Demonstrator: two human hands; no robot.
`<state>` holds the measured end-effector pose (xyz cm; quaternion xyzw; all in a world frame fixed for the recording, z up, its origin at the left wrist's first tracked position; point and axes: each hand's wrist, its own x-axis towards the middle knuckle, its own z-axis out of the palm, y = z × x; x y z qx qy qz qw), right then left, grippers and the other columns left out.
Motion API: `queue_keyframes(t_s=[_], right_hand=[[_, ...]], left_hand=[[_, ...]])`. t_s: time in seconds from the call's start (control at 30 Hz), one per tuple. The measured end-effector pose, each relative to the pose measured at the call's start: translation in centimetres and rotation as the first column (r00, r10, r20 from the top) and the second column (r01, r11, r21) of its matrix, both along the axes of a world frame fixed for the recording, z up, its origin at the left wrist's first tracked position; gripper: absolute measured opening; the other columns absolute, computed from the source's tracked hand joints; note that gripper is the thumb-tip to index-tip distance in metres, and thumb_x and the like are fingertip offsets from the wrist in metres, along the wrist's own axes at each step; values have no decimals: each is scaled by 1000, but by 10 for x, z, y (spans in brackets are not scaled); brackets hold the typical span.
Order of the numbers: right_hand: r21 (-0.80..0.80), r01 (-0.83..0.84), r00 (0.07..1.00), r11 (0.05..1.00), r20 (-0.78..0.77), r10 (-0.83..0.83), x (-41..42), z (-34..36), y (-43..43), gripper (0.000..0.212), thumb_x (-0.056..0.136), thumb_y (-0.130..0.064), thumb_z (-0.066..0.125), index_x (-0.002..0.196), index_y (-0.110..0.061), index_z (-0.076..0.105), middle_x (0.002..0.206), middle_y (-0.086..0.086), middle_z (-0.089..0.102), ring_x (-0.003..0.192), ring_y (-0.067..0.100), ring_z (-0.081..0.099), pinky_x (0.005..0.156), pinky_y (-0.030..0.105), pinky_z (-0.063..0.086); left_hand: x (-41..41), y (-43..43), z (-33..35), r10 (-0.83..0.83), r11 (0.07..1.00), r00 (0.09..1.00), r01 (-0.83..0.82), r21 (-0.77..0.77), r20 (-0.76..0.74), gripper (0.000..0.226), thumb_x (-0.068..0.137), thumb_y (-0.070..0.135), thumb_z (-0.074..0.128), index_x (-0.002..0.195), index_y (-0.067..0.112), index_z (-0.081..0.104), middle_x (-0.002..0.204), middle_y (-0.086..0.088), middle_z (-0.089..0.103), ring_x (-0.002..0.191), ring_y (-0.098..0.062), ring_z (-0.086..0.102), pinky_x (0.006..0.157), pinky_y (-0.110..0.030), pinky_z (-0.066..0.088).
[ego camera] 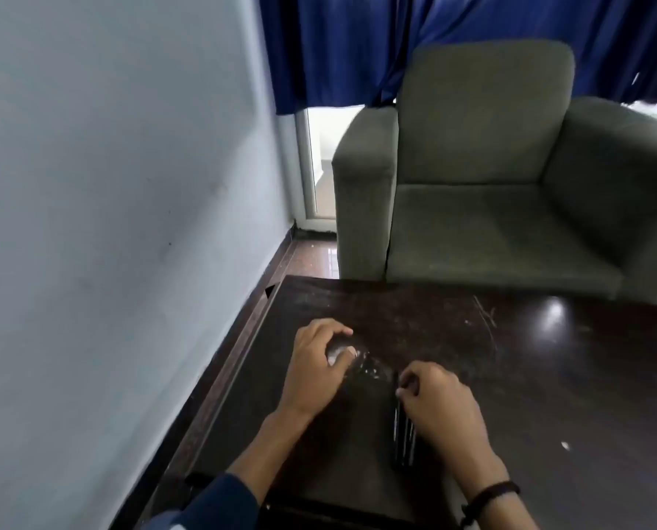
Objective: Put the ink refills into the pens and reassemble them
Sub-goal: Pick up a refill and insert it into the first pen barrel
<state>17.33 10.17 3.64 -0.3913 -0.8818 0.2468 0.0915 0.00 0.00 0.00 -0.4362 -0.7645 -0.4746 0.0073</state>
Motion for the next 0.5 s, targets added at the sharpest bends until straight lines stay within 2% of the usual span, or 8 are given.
queue_keyframes(t_s=[0.1,0.3,0.4,0.5], right_hand=[[-35,35,992,999,120,-30,-3,-6,6,1,92,-26,68,92,-26,67,91,-5,65,85,22,64,70,33,53],[-13,56,957,998,287,-49,-6,-12,-2,20,92,-35,71,97,-18,64,94,4,65,87,31,65,70,35,50],[2,41,949,999,312,-39,-12,-13,-8,25,91,-38,73,100,-17,65,99,5,68,93,32,68,74,37,54],[16,25,945,1000,326,-29,-17,-15,-13,24,91,-39,72,99,-18,65,97,4,69,89,30,69,79,42,59]], left_hand=[[-4,5,-3,-15,986,989,-10,-165,-146,26,88,22,71,114,23,65,121,11,54,118,-10,42,102,-31,43],[-2,-1,-4,-23,931,994,-17,-366,-104,23,93,34,67,114,23,64,126,8,51,121,-16,41,95,-32,47],[-3,-2,0,-35,924,996,1,-383,-81,23,94,36,66,114,24,64,127,8,50,121,-15,39,93,-31,46],[-3,-1,3,-34,926,998,9,-379,-60,23,94,36,66,114,24,64,127,9,50,122,-15,39,91,-28,44]])
